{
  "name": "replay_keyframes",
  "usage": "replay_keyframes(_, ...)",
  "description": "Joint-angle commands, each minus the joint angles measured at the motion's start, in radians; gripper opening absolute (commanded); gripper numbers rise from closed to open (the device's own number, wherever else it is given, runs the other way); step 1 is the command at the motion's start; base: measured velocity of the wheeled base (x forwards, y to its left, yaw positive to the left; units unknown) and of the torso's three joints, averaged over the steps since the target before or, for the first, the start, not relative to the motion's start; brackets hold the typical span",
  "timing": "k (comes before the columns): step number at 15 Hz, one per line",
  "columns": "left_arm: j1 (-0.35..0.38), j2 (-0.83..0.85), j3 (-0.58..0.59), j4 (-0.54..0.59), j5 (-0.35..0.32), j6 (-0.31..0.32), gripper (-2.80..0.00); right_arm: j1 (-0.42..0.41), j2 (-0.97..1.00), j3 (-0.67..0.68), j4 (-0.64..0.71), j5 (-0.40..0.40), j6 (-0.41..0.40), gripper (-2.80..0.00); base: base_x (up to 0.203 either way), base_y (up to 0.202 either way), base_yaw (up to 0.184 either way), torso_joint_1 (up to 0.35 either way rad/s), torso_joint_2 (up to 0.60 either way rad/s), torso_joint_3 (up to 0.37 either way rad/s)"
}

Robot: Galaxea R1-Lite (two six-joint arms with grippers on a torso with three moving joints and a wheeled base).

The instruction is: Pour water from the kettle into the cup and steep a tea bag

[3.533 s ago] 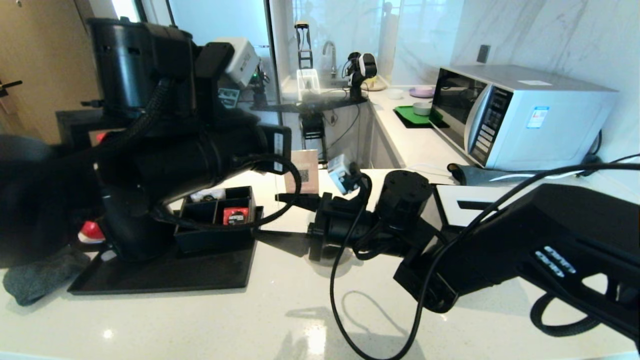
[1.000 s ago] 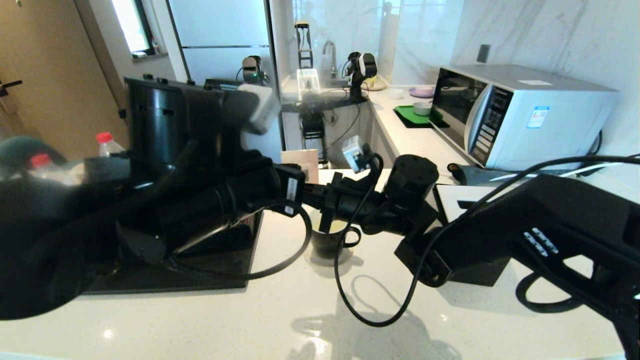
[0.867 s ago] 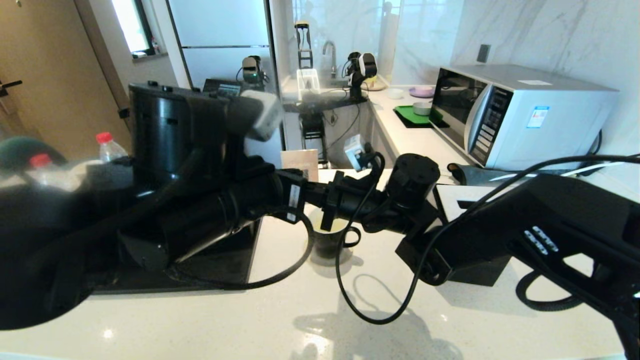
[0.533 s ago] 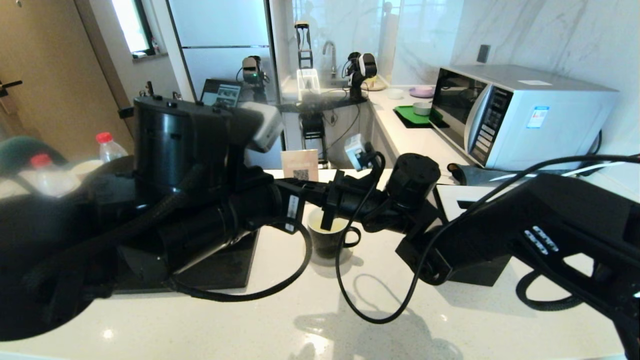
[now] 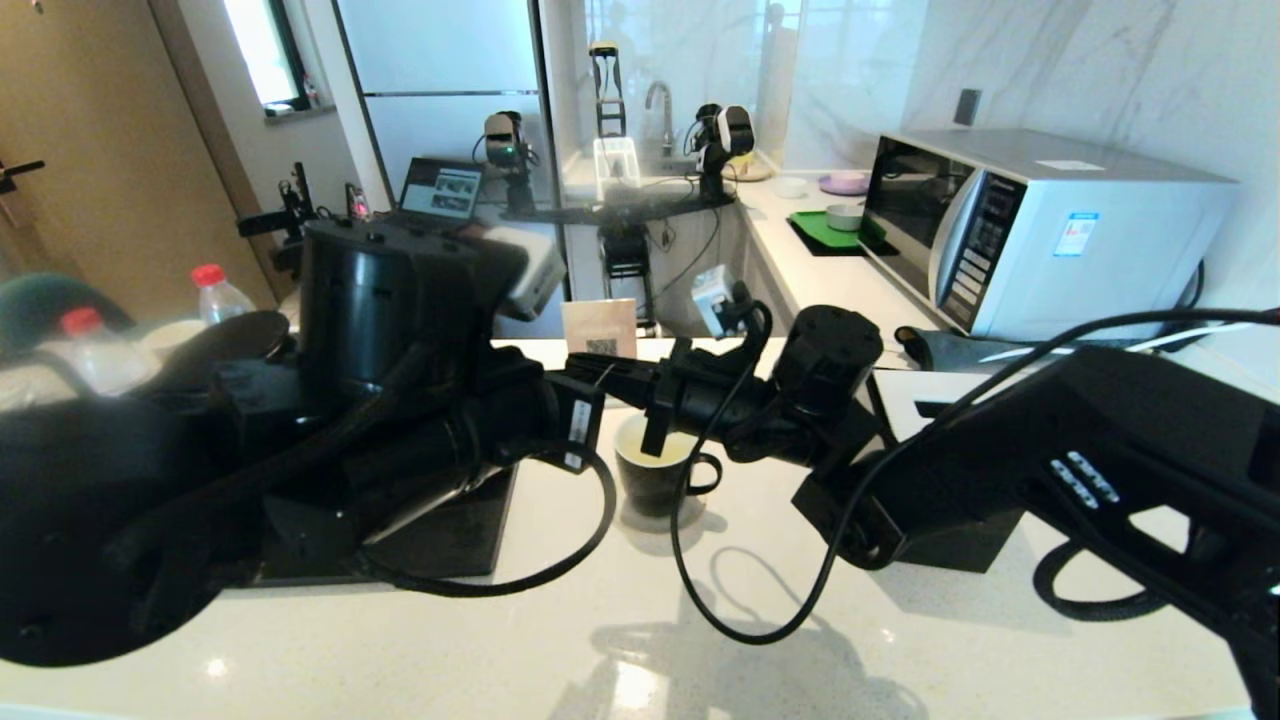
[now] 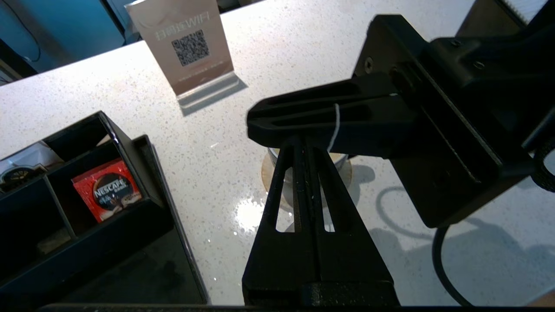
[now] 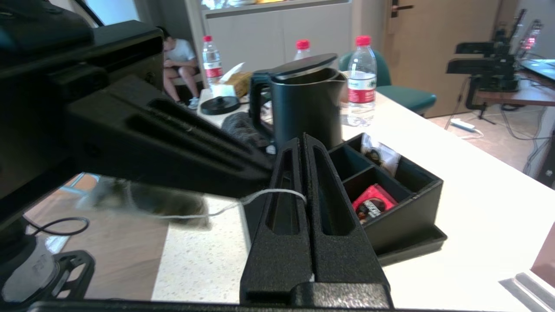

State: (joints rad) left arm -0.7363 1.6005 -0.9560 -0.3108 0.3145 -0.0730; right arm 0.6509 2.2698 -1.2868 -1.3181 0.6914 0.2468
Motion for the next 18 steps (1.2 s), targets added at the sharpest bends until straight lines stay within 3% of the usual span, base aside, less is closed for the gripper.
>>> replay_keyframes(1,0.014,0.021,0.002,-0.018,0.003,-0.001,-2.80,0.000,-0.003,0.000,-0.010,0.005,0.002,-2.80,0.000,0.000,0.000,0.000,0.00,0.000)
replay_keyframes(6,0.026,0.032,-0.006,-0.022,0.002,-0.001,-2.80,0.001,-0.006,0.001,-0.010,0.005,0.002,-2.80,0.000,0.000,0.000,0.000,0.00,0.000)
replay_keyframes(7,0.026,0.032,-0.007,-0.022,0.003,-0.001,-1.90,0.001,-0.004,0.001,-0.010,0.005,0.002,-2.80,0.000,0.000,0.000,0.000,0.00,0.000)
replay_keyframes(8,0.026,0.032,-0.006,-0.022,0.003,-0.001,0.00,0.001,-0.004,0.003,-0.010,0.005,0.002,-2.80,0.000,0.000,0.000,0.000,0.00,0.000)
replay_keyframes(12,0.033,0.032,0.011,-0.021,0.008,0.000,0.00,0.001,-0.007,0.005,-0.013,0.005,0.001,-2.80,0.000,0.000,0.000,0.000,0.00,0.000)
replay_keyframes(18,0.105,0.019,0.072,-0.021,0.031,0.001,0.00,-0.015,-0.021,0.022,-0.015,0.003,-0.002,-2.80,0.000,0.000,0.000,0.000,0.00,0.000)
